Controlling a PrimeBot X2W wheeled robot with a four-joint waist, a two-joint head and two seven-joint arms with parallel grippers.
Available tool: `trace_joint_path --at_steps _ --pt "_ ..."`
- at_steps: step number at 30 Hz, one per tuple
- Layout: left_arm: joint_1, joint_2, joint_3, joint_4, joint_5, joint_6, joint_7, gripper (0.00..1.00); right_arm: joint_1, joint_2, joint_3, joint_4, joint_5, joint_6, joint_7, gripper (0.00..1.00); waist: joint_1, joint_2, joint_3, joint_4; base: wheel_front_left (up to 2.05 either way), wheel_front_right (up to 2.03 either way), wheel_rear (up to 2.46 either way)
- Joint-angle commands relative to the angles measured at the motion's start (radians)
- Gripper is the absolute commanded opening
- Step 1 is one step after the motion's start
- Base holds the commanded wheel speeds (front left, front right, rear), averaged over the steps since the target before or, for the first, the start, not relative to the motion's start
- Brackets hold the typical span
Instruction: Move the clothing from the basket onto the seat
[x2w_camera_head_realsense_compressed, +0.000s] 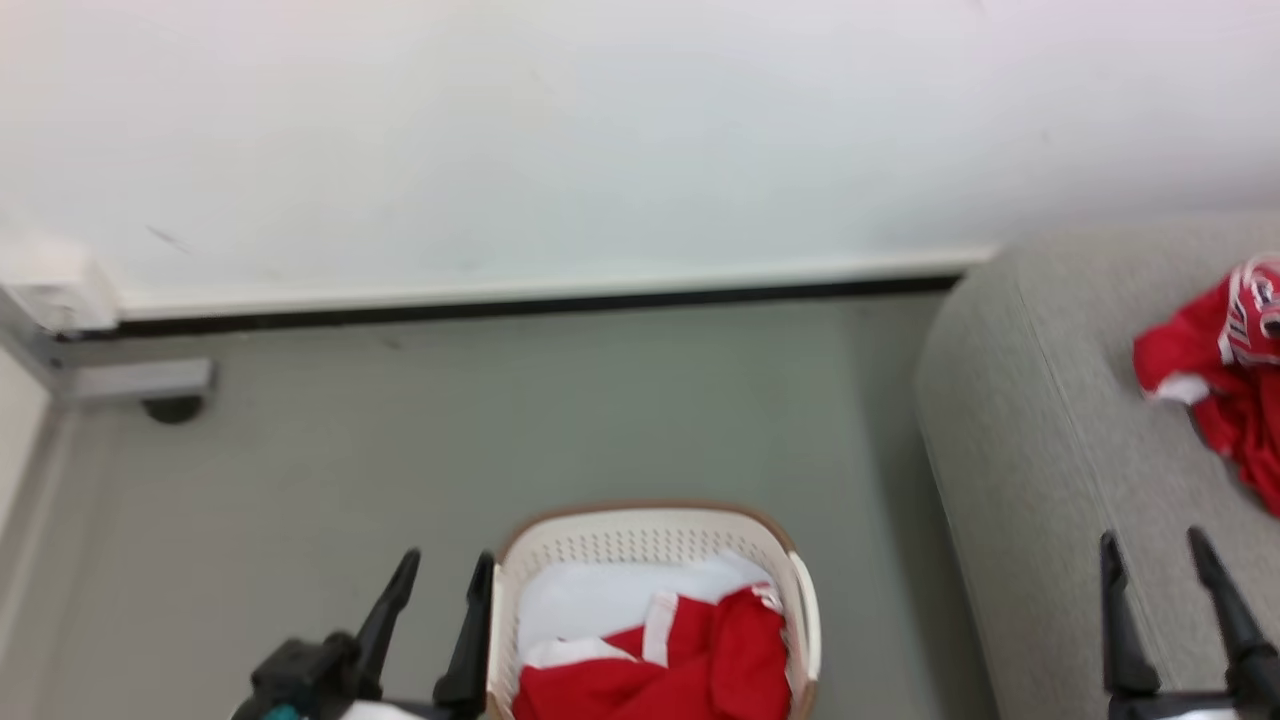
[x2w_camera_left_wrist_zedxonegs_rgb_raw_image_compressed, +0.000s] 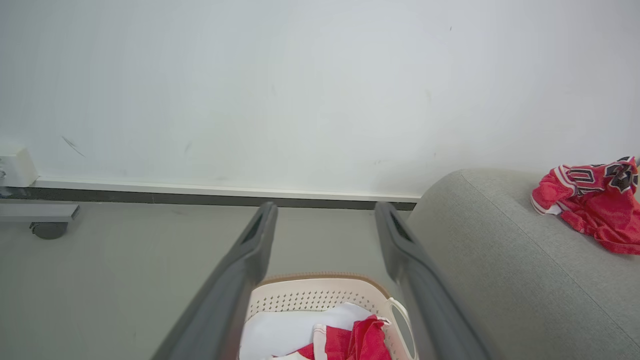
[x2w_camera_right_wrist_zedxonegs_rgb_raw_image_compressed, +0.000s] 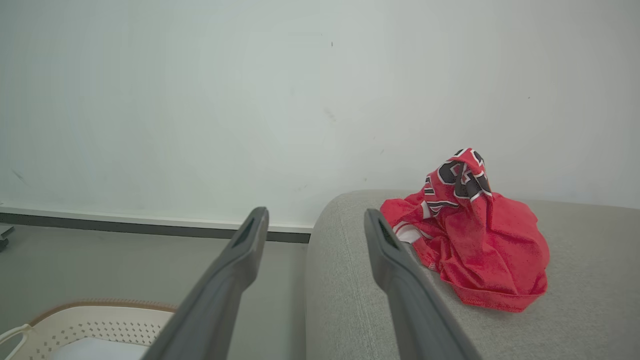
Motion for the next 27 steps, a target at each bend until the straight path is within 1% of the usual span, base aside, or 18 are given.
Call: trace_joint_path --at_steps 1,8,14,21,27 --pt "0.033 -0.013 0.019 0.004 0.024 -0.008 0.0 1.0 0.028 -0.003 0.009 0.002 0.007 -0.002 0.001 1.0 0.0004 -0.0001 -0.082 0.069 0.0 0.0 0.0" --pt "0.127 -0.082 0.134 0.016 0.106 -0.063 0.0 1.0 0.087 -0.001 0.093 0.027 0.063 -0.002 0.001 1.0 0.0004 -0.0001 -0.131 0.129 0.0 0.0 0.0" --pt "0.177 -0.125 0.198 0.018 0.157 -0.104 0.0 1.0 0.093 -0.002 0.126 0.04 0.089 -0.002 0.001 1.0 0.0004 -0.0001 -0.157 0.156 0.0 0.0 0.0" --pt "0.201 -0.152 0.238 0.014 0.189 -0.134 -0.001 1.0 0.07 -0.002 0.136 0.036 0.087 -0.002 0.001 1.0 0.0004 -0.0001 -0.149 0.156 0.0 0.0 0.0" --pt "0.17 -0.162 0.253 0.017 0.211 -0.156 -0.001 1.0 0.051 -0.002 0.143 0.027 0.087 -0.002 0.001 1.0 0.0004 -0.0001 -0.101 0.116 0.0 0.0 0.0"
